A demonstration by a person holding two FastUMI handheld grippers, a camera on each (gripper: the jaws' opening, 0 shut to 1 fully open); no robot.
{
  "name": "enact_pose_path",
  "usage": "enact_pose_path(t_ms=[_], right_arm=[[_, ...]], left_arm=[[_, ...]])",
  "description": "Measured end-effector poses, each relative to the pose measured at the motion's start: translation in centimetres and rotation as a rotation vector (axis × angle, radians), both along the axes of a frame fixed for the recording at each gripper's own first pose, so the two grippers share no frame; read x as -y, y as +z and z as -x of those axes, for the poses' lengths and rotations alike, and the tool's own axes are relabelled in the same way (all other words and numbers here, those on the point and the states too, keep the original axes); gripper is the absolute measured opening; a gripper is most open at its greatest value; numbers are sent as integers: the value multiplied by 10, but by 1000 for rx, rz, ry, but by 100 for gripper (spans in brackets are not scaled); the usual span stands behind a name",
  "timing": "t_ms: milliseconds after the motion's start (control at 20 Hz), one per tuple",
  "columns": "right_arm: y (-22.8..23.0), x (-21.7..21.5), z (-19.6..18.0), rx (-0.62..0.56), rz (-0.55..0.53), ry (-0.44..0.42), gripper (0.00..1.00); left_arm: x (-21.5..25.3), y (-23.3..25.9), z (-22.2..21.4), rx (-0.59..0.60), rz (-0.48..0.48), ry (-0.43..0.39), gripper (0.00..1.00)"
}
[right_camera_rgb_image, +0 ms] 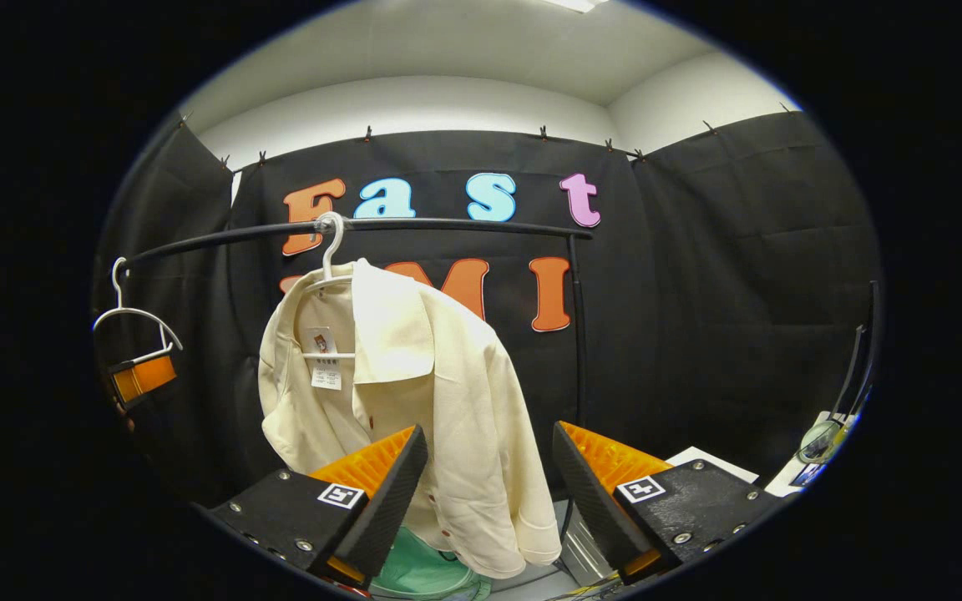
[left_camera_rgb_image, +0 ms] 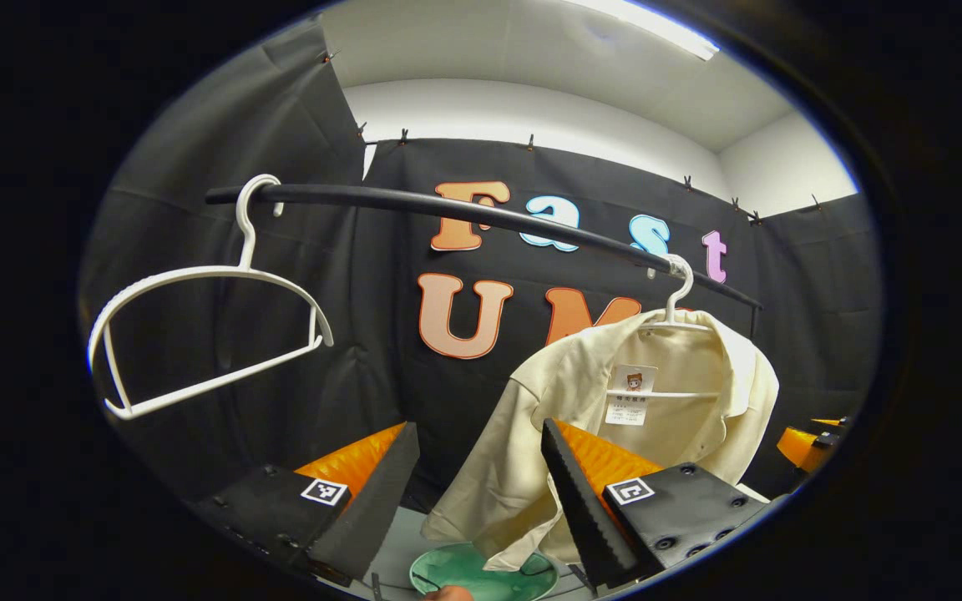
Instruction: Grasp the clothes on the hanger with both hands and then place them into the laundry hamper below.
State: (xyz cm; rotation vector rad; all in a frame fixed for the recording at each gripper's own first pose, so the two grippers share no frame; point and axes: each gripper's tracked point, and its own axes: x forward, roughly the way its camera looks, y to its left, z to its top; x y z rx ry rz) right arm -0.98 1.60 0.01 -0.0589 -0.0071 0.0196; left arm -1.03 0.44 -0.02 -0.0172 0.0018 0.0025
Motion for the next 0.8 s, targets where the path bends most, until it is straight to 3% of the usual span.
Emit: enact_pose_path(t_ms=[650, 800], right_arm=[[-19, -30, -41, -50, 6, 49, 94], [-22, -47, -52, -55, 8, 78, 95]], left_arm=[[-8, -4, -11, -1, -23, 29, 100], [-11, -6, -14, -3, -21, 42, 96]])
